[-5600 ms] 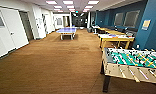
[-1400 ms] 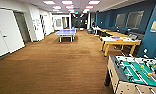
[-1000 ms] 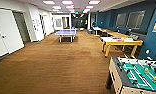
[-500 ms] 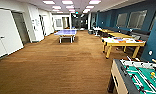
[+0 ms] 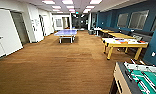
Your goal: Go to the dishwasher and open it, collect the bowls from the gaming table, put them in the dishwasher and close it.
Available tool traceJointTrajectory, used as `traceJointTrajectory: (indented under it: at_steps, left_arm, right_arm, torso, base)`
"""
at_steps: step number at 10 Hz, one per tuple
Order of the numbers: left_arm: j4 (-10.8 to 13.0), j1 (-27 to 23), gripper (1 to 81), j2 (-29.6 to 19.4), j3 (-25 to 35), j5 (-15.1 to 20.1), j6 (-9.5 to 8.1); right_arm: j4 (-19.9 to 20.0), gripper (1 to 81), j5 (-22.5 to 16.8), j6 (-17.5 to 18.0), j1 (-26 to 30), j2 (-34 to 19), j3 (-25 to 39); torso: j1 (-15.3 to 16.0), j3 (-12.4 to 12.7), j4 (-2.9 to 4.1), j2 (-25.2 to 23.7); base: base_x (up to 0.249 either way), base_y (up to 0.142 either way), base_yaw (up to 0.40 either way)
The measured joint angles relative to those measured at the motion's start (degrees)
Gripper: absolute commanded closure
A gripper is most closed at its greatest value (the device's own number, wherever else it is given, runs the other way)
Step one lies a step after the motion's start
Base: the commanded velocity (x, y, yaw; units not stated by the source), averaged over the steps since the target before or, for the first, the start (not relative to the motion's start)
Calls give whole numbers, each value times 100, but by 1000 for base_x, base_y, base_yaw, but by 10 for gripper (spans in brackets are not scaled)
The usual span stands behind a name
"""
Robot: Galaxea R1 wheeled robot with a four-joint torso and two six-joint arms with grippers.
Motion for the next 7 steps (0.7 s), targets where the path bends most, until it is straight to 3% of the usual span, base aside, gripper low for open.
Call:
traceJointTrajectory:
  at_steps: [5,7]
  left_arm:
    - [0,-144,10,-1,-4,-69,2]
    - [0,121,10,13,0,57,2]
  right_arm:
    - [0,10,94,2,132,1,2]
    - [-1,10,-40,2,-122,-2,2]
  torso:
    - [-6,-2,0,0]
    - [-13,0,0,-5]
  base:
    - [195,0,0]
    - [198,0,0]
